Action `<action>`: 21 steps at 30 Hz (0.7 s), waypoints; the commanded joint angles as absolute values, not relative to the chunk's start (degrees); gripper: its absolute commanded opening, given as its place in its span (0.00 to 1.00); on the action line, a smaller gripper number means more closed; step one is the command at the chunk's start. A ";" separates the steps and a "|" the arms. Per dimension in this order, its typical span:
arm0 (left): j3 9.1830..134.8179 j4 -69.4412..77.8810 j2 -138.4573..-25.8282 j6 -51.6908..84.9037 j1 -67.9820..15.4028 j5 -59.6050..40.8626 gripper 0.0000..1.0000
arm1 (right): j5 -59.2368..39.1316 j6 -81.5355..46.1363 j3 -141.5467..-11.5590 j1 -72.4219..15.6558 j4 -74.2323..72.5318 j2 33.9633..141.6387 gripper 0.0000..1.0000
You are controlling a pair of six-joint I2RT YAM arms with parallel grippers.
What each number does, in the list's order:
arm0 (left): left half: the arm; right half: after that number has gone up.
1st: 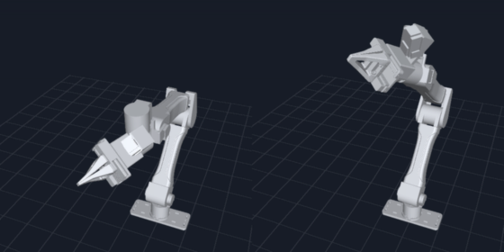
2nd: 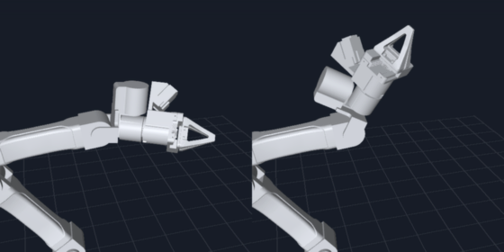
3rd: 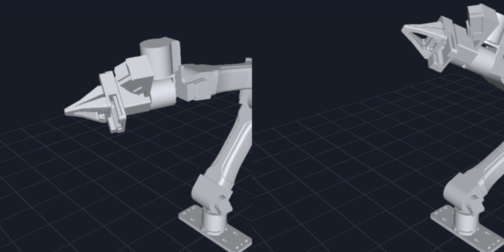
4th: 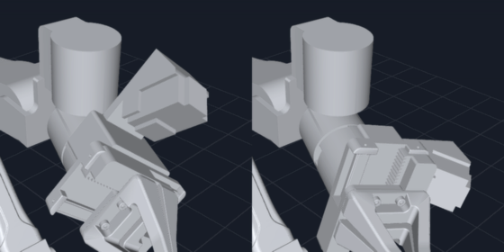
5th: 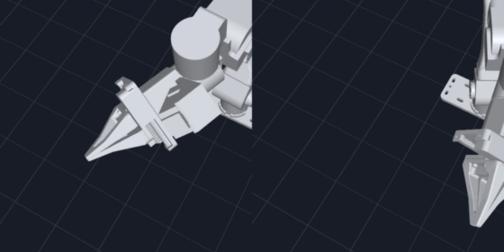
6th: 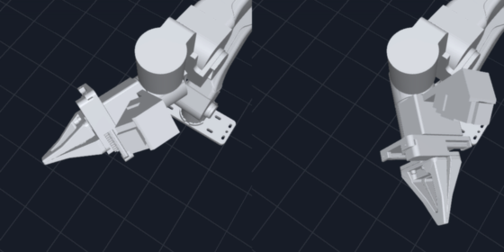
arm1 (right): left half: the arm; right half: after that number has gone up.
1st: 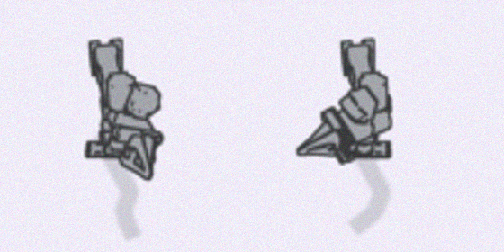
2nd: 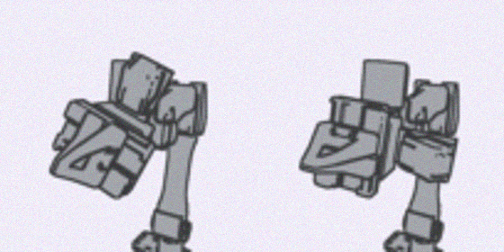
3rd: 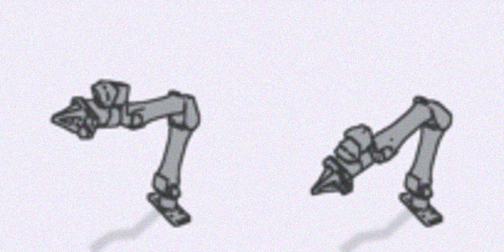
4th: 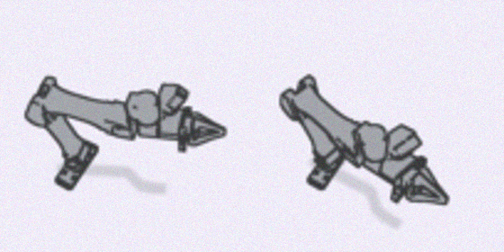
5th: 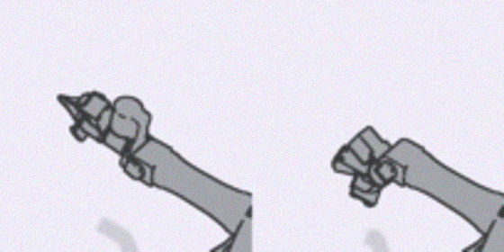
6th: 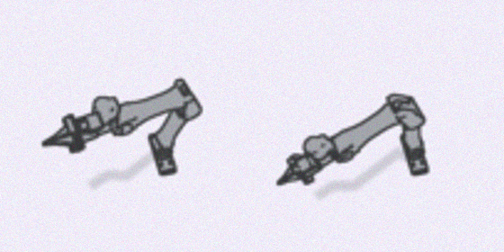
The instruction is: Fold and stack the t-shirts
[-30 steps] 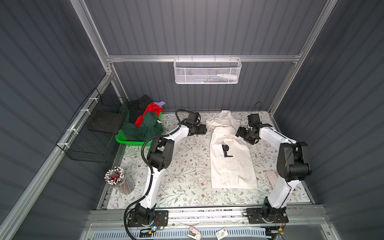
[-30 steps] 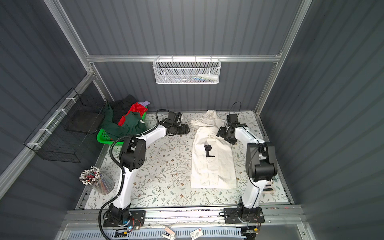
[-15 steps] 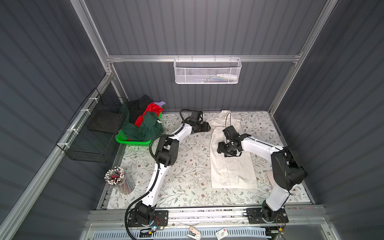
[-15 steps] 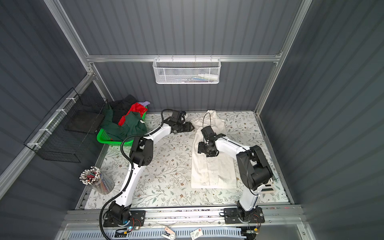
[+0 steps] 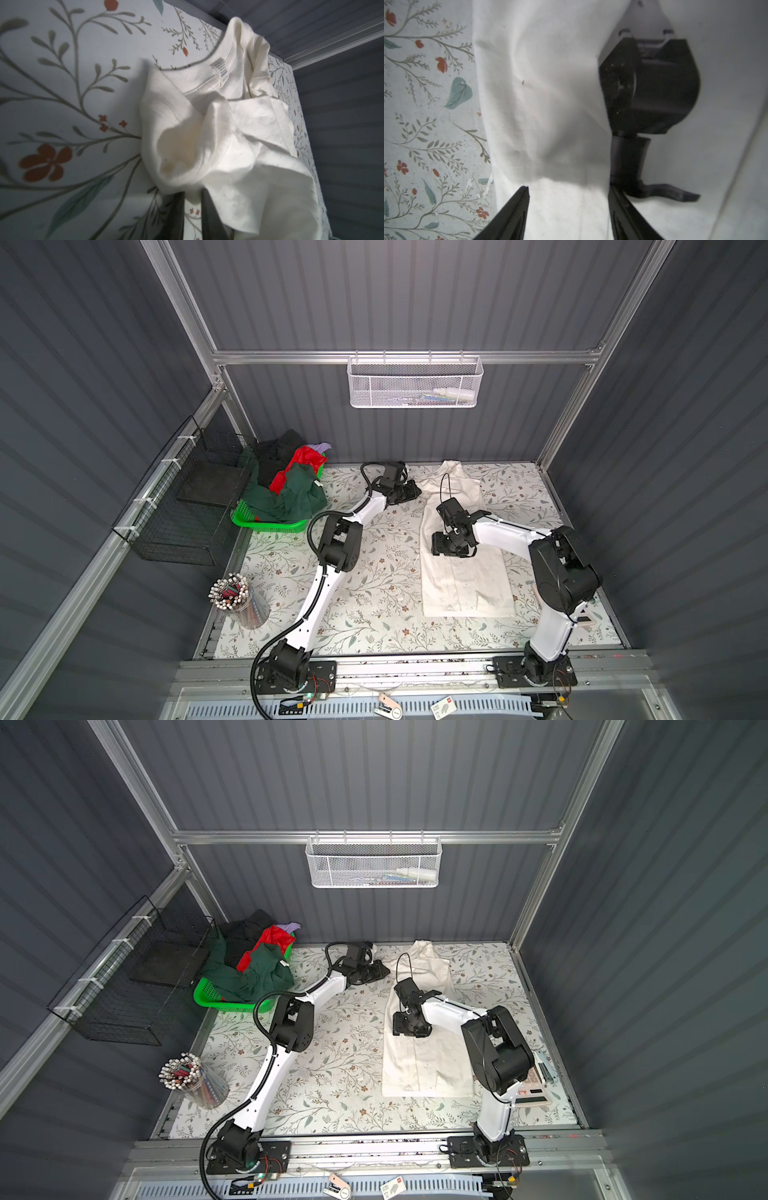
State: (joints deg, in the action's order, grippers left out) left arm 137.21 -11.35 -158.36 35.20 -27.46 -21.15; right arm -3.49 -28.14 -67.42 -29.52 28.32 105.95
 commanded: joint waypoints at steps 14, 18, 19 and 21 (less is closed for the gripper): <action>144.46 -7.65 -163.60 38.75 -22.68 -19.77 0.00 | -7.72 -25.64 -64.75 -31.48 29.93 108.46 0.57; 145.74 -6.37 -164.22 38.46 -20.95 -20.92 0.00 | -8.95 -26.78 -61.48 -33.15 29.45 107.49 0.56; 145.64 -6.03 -164.05 38.09 -20.71 -20.91 0.00 | -9.06 -26.97 -60.65 -33.57 29.38 107.09 0.56; 145.76 -5.20 -164.00 37.45 -20.47 -21.18 0.00 | -9.53 -27.32 -59.50 -34.33 29.73 106.57 0.55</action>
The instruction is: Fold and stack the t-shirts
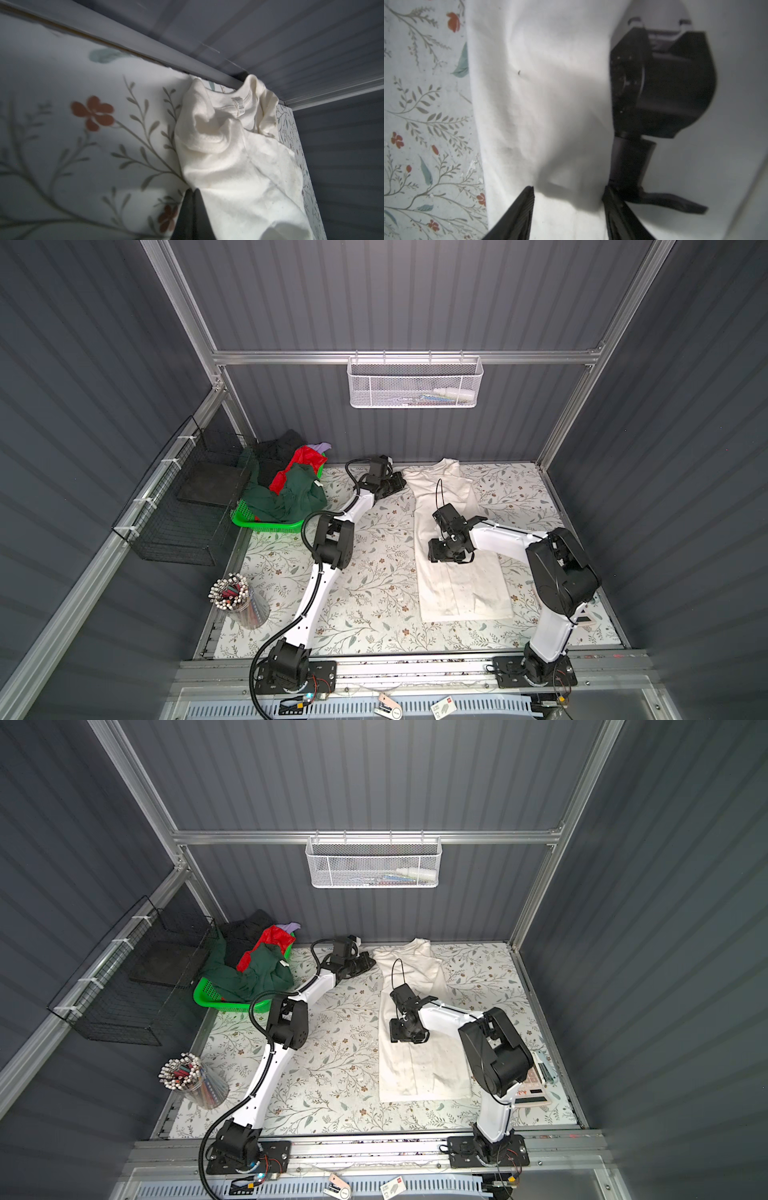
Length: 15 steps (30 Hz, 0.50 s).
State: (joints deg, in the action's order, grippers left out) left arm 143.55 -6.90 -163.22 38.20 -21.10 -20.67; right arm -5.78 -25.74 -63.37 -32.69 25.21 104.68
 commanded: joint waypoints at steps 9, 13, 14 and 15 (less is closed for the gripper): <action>144.94 -4.49 -163.02 35.10 -20.21 -22.15 0.05 | -8.24 -27.63 -58.34 -36.69 31.76 104.42 0.55; 144.53 -7.15 -161.57 32.88 -20.04 -22.43 0.47 | -9.05 -28.03 -59.77 -36.61 32.82 103.00 0.64; 143.76 -7.96 -160.66 32.17 -19.94 -22.86 0.61 | -8.54 -28.31 -60.03 -36.60 32.83 102.25 0.70; 142.16 -8.41 -159.16 31.12 -19.95 -23.12 0.76 | -7.53 -28.73 -59.95 -36.60 32.65 101.19 0.78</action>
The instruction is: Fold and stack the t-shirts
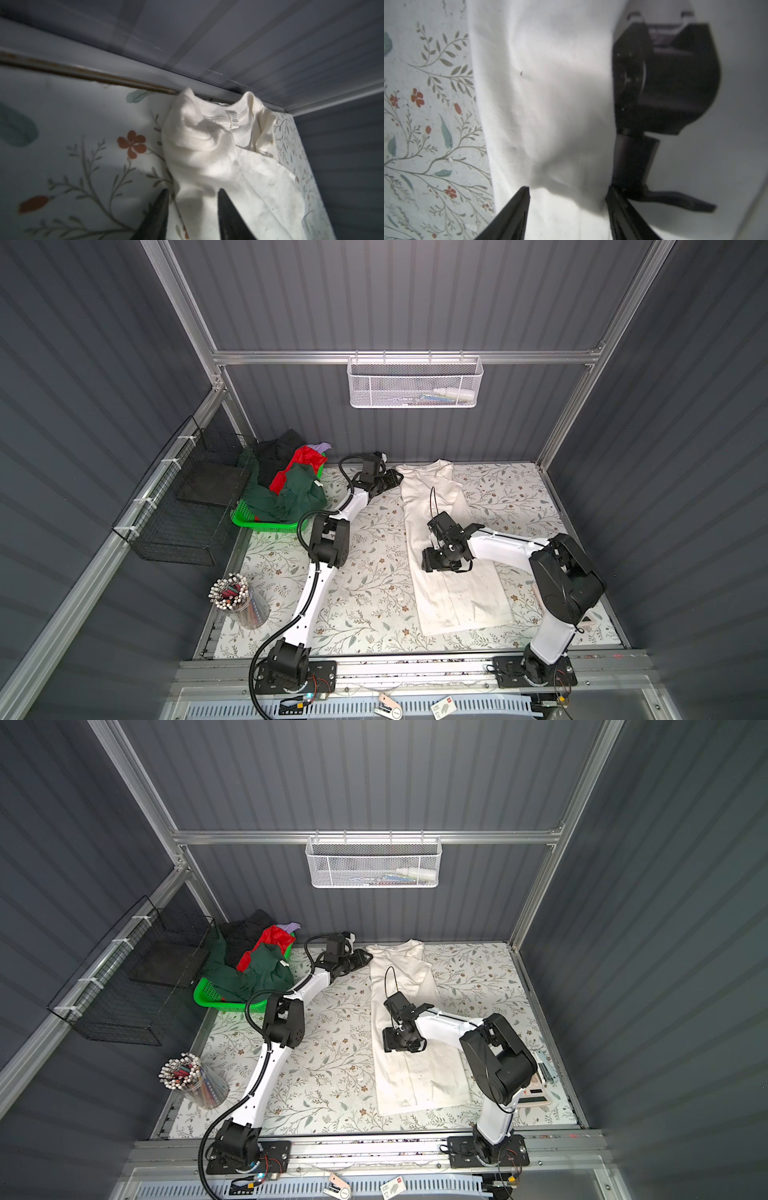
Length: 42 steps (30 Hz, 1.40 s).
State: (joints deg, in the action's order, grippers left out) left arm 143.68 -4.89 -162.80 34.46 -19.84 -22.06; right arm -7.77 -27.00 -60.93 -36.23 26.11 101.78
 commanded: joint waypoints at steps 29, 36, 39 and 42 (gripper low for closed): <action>54.62 -11.79 -81.30 30.59 -36.55 3.09 1.00 | -5.19 -49.86 -30.39 -20.02 50.68 44.52 0.84; 42.57 -13.26 -69.59 38.99 -45.90 5.85 0.99 | -8.77 -48.43 -26.40 -17.69 47.59 43.85 0.74; 39.03 -11.15 -69.48 42.07 -50.04 6.71 0.92 | -9.36 -47.54 -25.00 -17.41 46.28 44.45 0.64; 34.73 -3.38 -70.93 45.78 -52.66 3.19 0.85 | -9.40 -46.86 -24.69 -17.31 47.01 45.21 0.61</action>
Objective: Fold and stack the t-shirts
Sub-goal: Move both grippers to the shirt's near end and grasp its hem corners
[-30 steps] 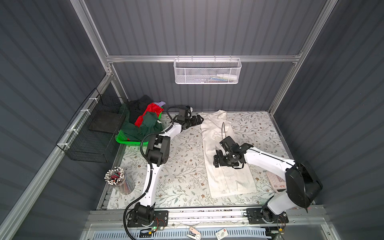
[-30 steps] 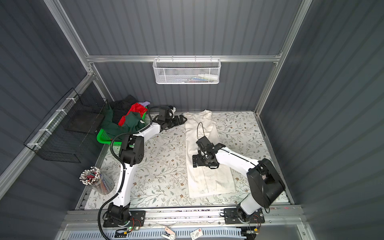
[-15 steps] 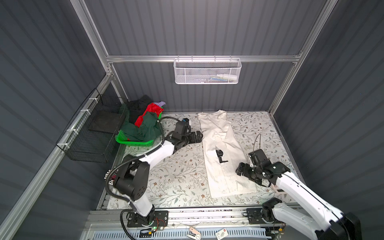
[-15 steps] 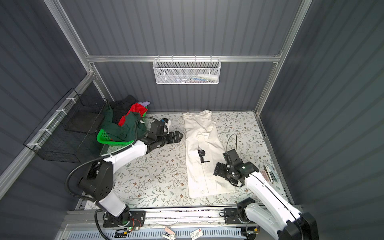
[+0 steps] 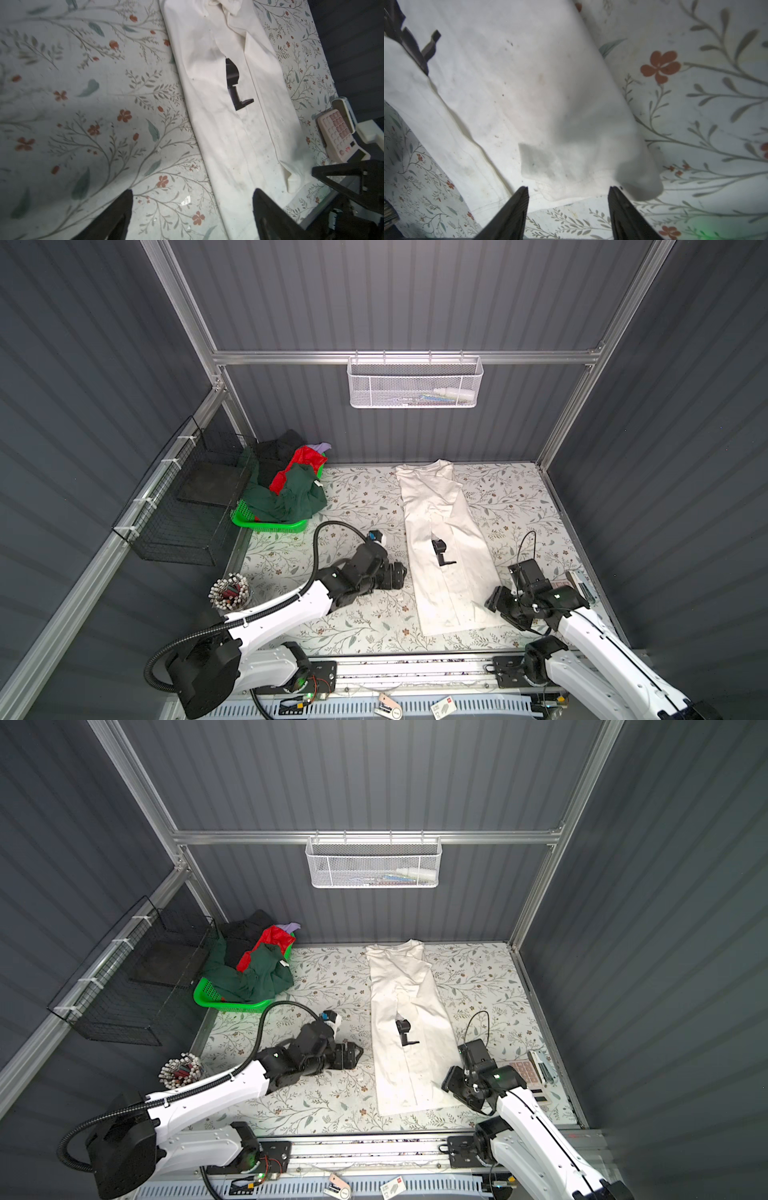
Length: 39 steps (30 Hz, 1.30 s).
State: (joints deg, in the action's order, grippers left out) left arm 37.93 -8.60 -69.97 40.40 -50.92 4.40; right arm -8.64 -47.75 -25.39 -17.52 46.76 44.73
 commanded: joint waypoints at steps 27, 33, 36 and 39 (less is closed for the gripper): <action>31.75 2.21 -80.55 48.42 -63.01 -1.20 0.77 | 4.00 -53.83 -24.56 -17.49 50.92 43.38 0.54; 32.38 1.63 -82.75 48.78 -64.80 -2.02 0.76 | 2.06 -51.94 -25.28 -19.05 49.94 45.96 0.50; 33.81 0.67 -84.03 48.41 -66.13 -2.10 0.76 | 4.24 -53.32 -26.07 -20.68 51.45 47.72 0.50; 35.89 -0.63 -85.89 47.39 -67.17 -2.33 0.76 | 5.97 -54.76 -26.59 -22.08 52.43 49.09 0.50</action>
State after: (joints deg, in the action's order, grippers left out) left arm 34.28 2.70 -83.44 48.10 -66.11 -1.10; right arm 3.60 -53.74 -25.19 -21.10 50.30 48.29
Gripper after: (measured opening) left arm 0.756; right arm 0.503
